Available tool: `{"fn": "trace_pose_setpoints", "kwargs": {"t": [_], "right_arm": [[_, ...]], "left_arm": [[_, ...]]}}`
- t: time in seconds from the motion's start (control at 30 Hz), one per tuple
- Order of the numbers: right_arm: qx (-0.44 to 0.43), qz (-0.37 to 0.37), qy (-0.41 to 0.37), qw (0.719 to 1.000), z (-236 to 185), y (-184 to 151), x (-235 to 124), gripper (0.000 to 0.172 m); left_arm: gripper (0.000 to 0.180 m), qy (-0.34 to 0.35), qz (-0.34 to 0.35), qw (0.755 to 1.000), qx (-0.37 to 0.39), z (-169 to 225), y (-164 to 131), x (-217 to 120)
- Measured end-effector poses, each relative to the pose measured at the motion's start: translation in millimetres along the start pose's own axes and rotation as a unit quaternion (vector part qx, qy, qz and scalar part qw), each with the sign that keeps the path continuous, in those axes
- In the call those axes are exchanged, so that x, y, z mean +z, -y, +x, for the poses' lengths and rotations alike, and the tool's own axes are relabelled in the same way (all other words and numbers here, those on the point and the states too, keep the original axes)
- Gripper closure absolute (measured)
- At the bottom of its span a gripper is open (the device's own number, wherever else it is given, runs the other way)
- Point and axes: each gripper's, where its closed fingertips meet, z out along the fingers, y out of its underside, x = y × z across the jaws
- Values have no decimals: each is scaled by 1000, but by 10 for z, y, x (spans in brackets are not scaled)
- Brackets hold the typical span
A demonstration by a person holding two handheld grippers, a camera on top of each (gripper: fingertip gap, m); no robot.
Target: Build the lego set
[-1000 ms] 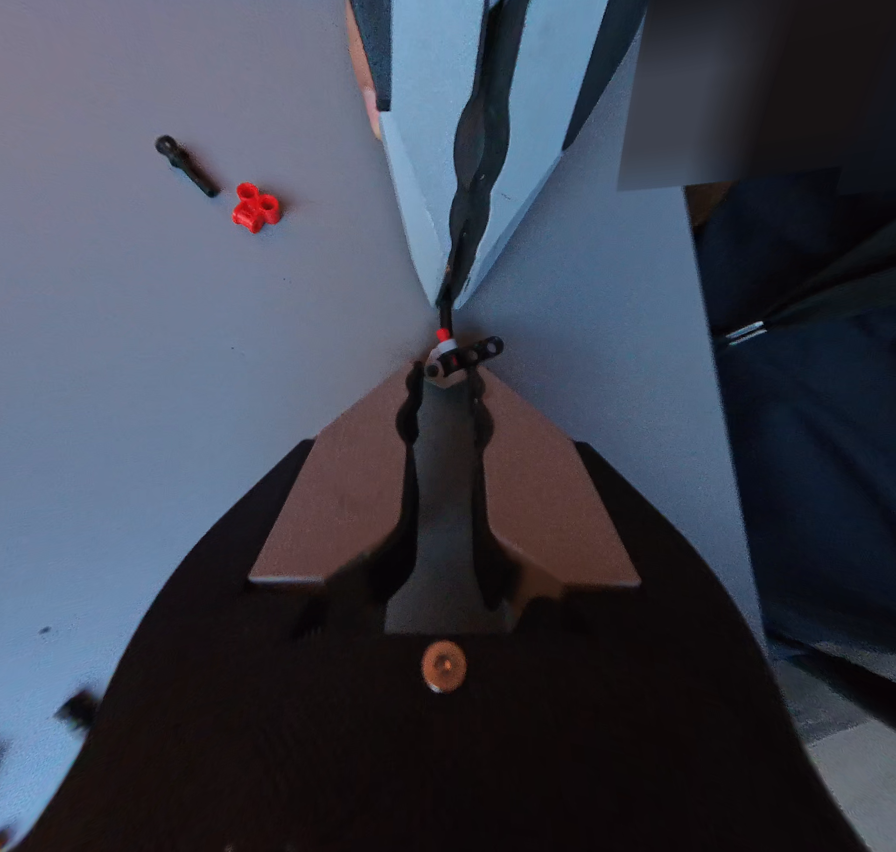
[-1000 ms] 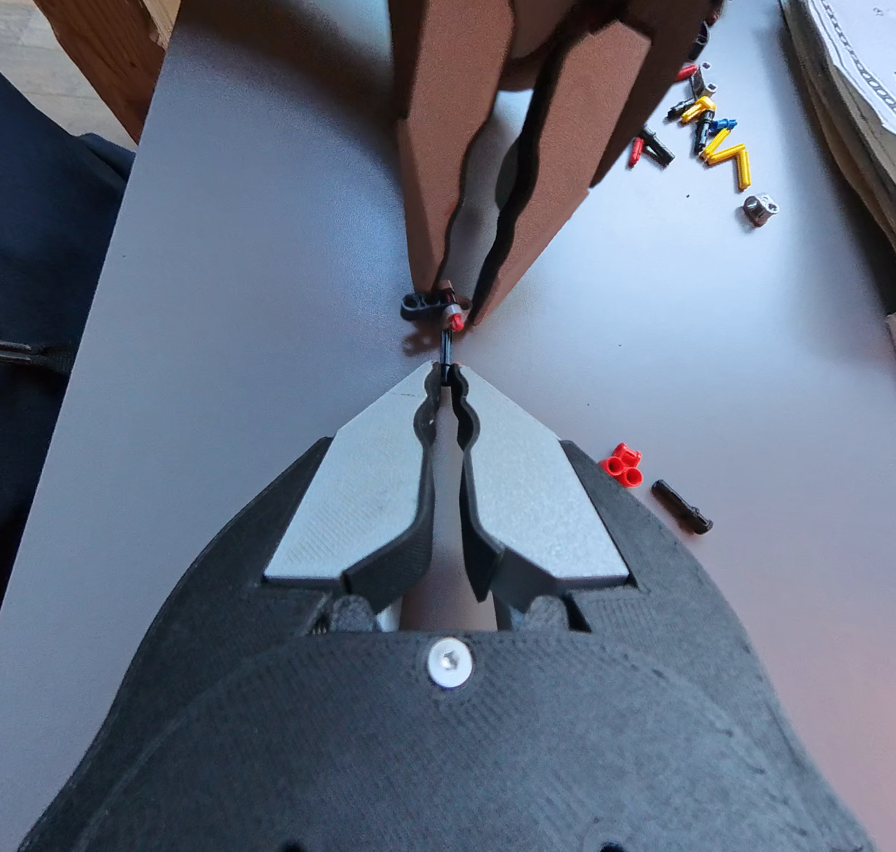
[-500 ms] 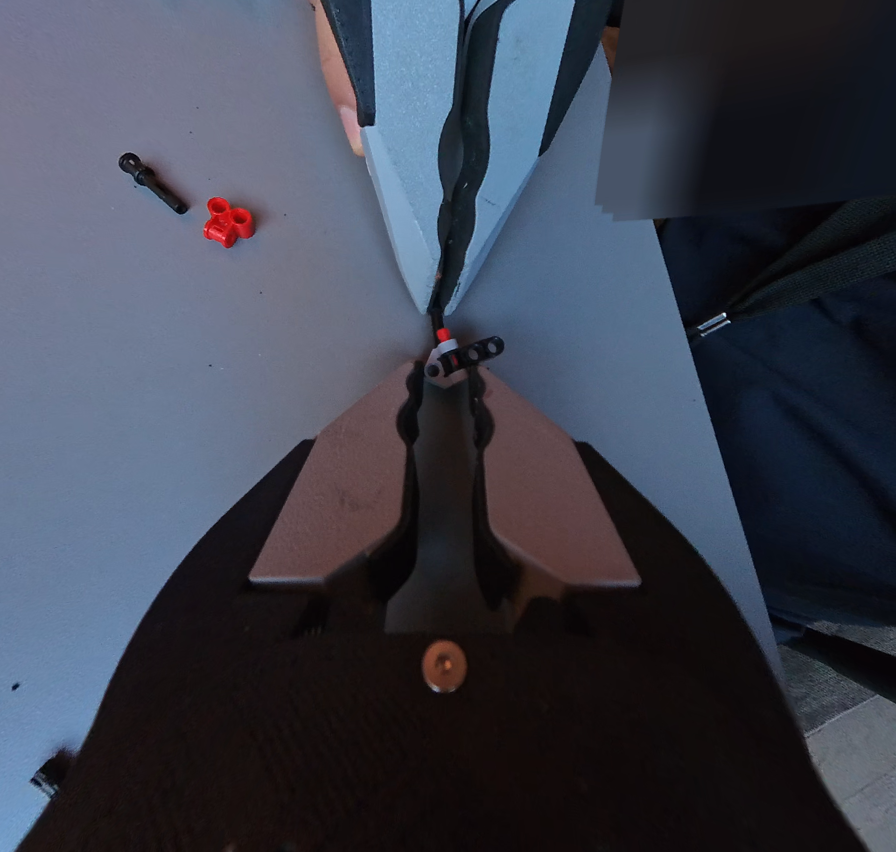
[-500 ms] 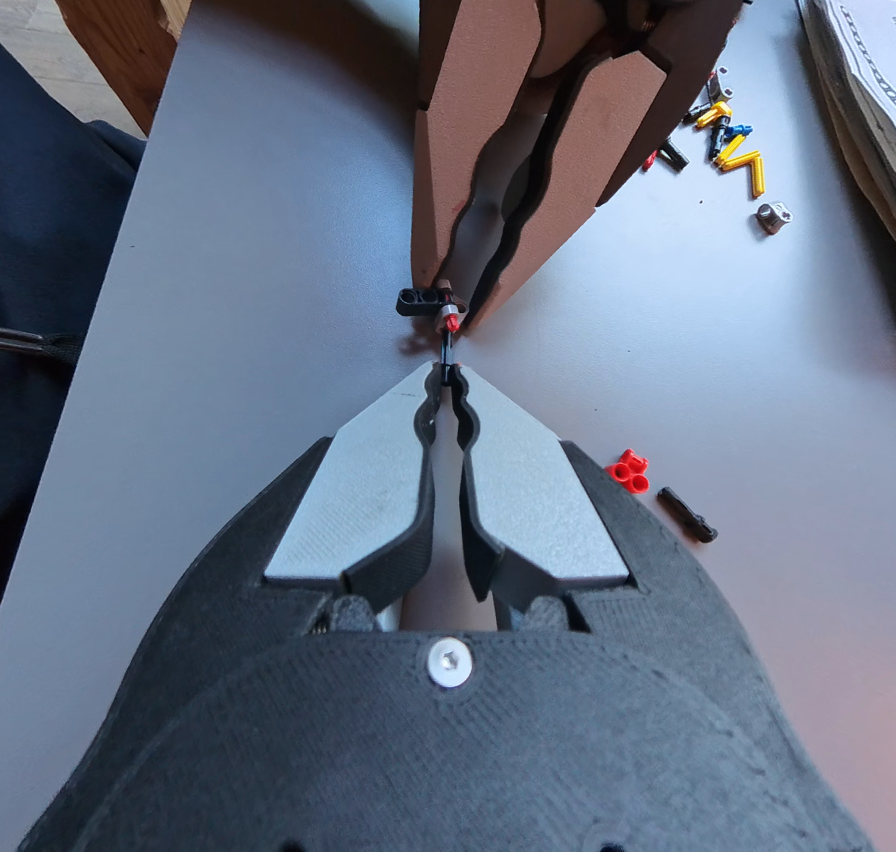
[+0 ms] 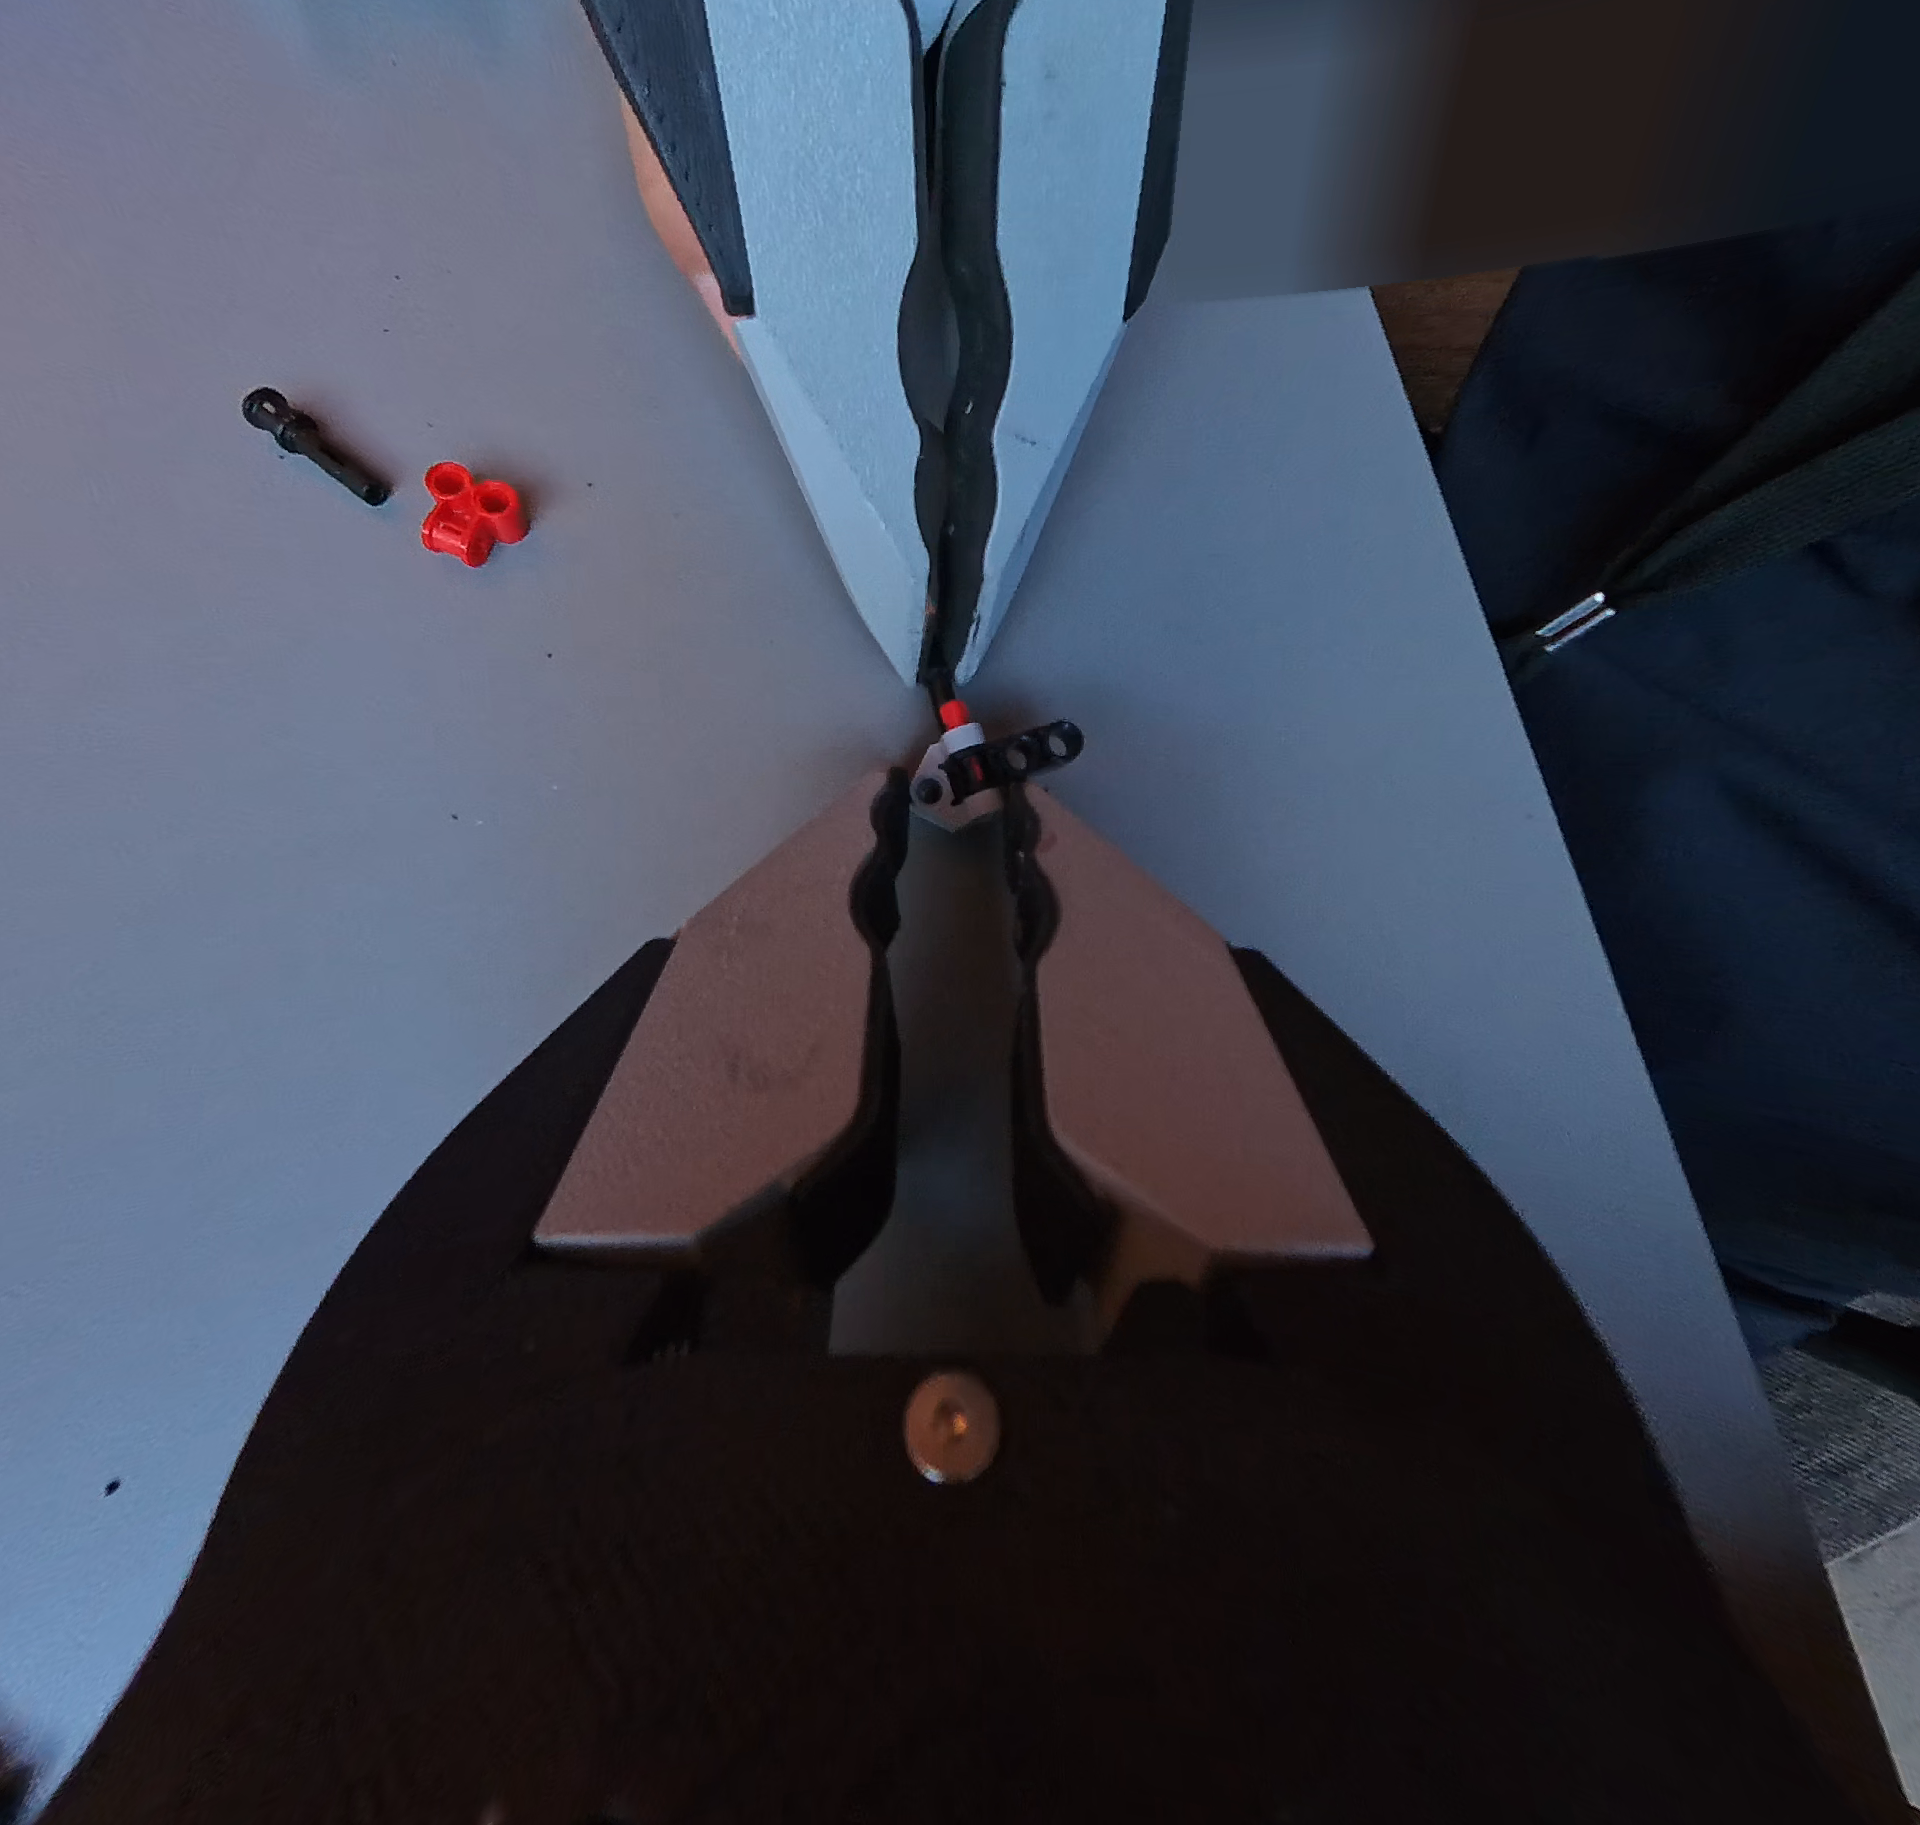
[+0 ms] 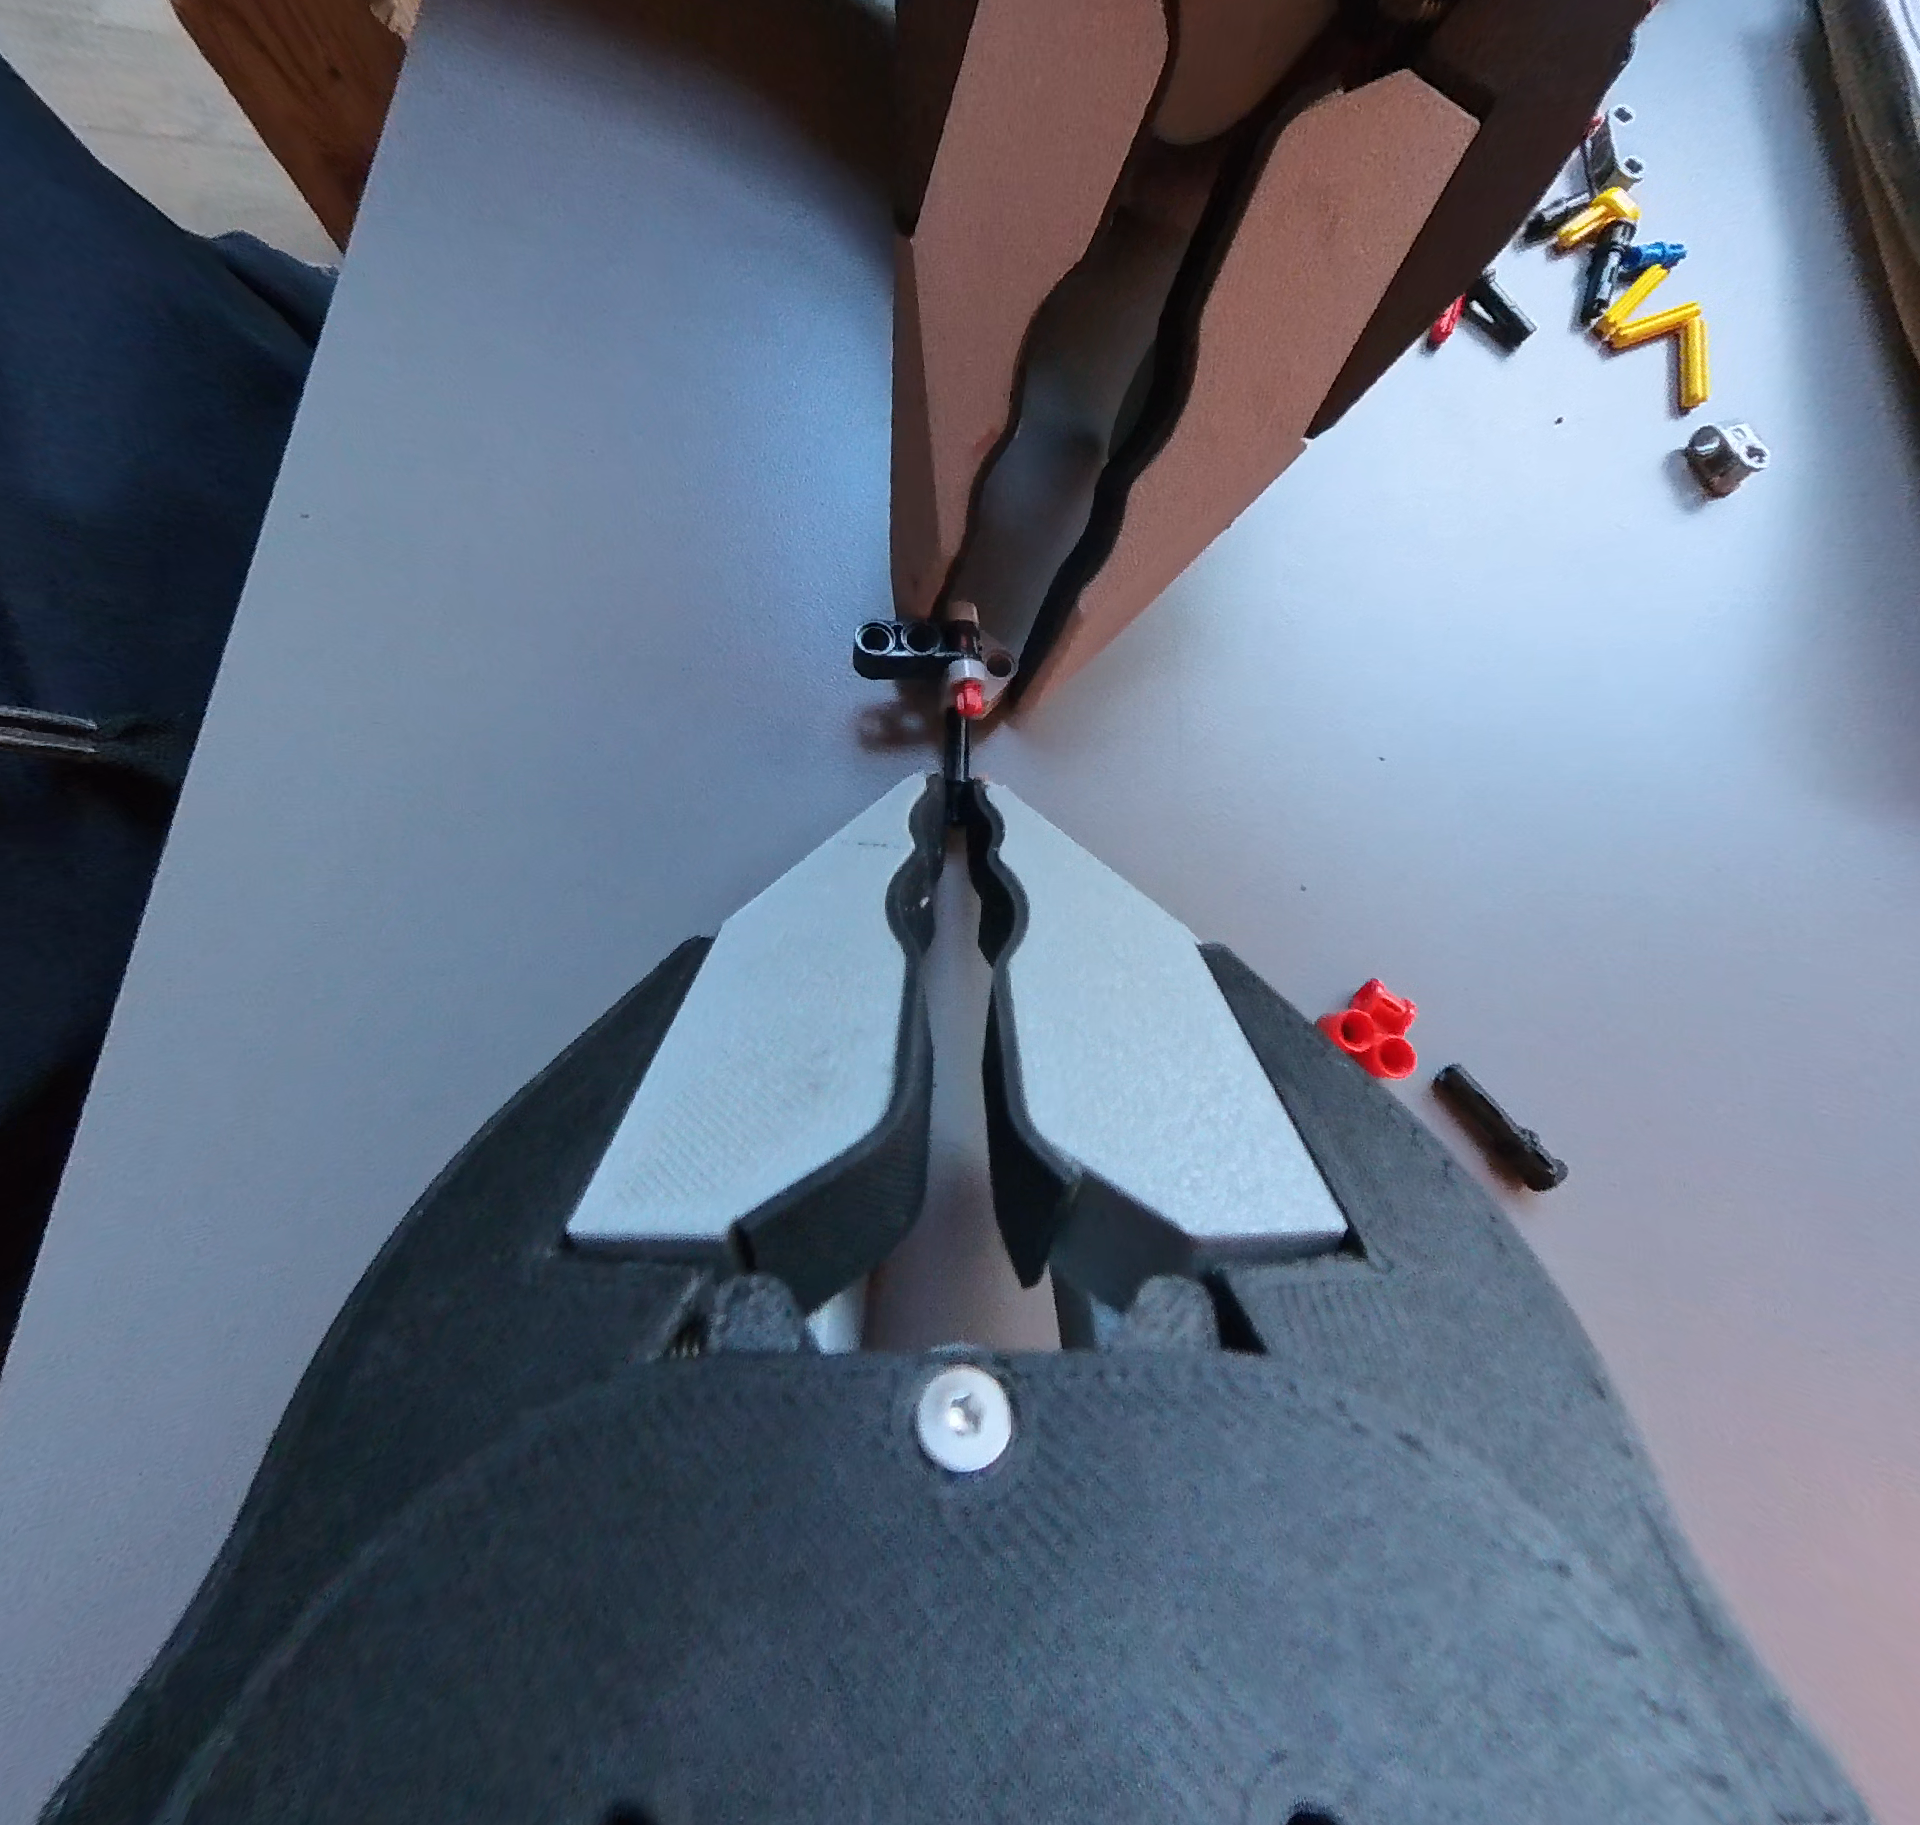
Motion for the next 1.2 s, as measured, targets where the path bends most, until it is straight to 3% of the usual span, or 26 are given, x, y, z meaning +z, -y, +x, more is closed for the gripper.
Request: {"fn": "trace_pose_setpoints", "kwargs": {"t": [0.43,1.2], "right_arm": [[-19,-2,1,1000,-30,14,17,171],[-5,13,15,1000,-53,22,-15,171]], "left_arm": [[165,-14,-25,999,-16,41,18,27],[164,13,5,1000,-3,39,48,66]]}}
